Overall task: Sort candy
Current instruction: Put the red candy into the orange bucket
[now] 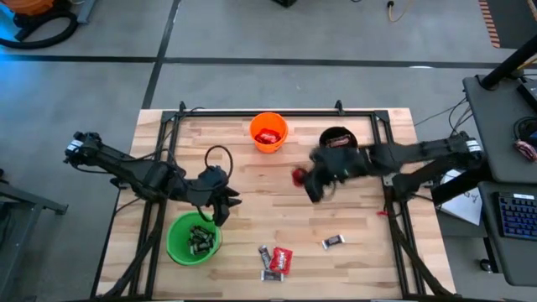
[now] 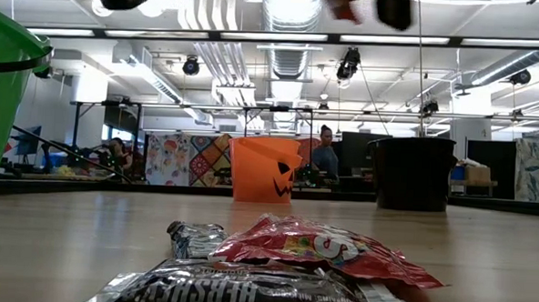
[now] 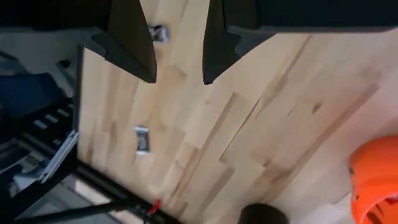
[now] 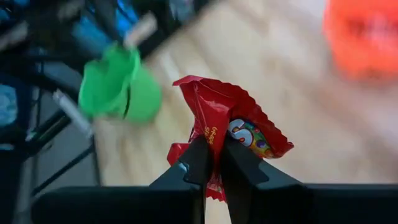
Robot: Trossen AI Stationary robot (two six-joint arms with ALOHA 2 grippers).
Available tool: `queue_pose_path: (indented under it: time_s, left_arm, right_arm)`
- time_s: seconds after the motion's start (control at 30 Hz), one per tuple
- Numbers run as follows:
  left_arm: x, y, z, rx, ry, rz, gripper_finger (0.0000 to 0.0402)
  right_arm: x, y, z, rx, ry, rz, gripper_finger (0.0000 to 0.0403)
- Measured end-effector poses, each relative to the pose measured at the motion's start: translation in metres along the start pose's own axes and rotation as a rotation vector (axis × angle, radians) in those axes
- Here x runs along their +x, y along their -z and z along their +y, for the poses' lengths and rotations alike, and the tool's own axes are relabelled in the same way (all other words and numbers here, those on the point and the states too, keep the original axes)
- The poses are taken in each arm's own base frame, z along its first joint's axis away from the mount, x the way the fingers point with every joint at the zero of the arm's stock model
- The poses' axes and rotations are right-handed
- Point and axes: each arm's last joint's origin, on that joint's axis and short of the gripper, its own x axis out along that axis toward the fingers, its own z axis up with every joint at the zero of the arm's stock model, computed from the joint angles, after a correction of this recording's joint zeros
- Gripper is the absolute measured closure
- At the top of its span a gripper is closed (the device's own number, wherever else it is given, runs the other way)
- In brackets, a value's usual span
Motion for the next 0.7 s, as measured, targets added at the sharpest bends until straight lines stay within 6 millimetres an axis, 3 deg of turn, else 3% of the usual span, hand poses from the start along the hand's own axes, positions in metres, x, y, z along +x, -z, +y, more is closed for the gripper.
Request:
queue_pose_path:
  time_s: [0.2,0.37,0.57,0.7]
  left_arm:
    - [-0.017,-0.02,-0.005,-0.017,-0.039,-0.078,0.0286]
    - [-0.033,-0.035,-0.007,-0.023,-0.093,-0.146,0.0286]
    - [-0.042,-0.045,-0.008,-0.032,-0.139,-0.218,0.0286]
    - [-0.042,-0.044,-0.008,-0.032,-0.146,-0.223,0.0286]
  right_arm:
    - [0.028,-0.055,-0.048,-0.168,0.098,-0.207,0.0377]
    - [0.056,-0.085,-0.093,-0.185,0.228,-0.302,0.0377]
    - [0.09,-0.098,-0.13,-0.217,0.304,-0.318,0.0377]
    - [0.109,-0.101,-0.142,-0.234,0.334,-0.293,0.0377]
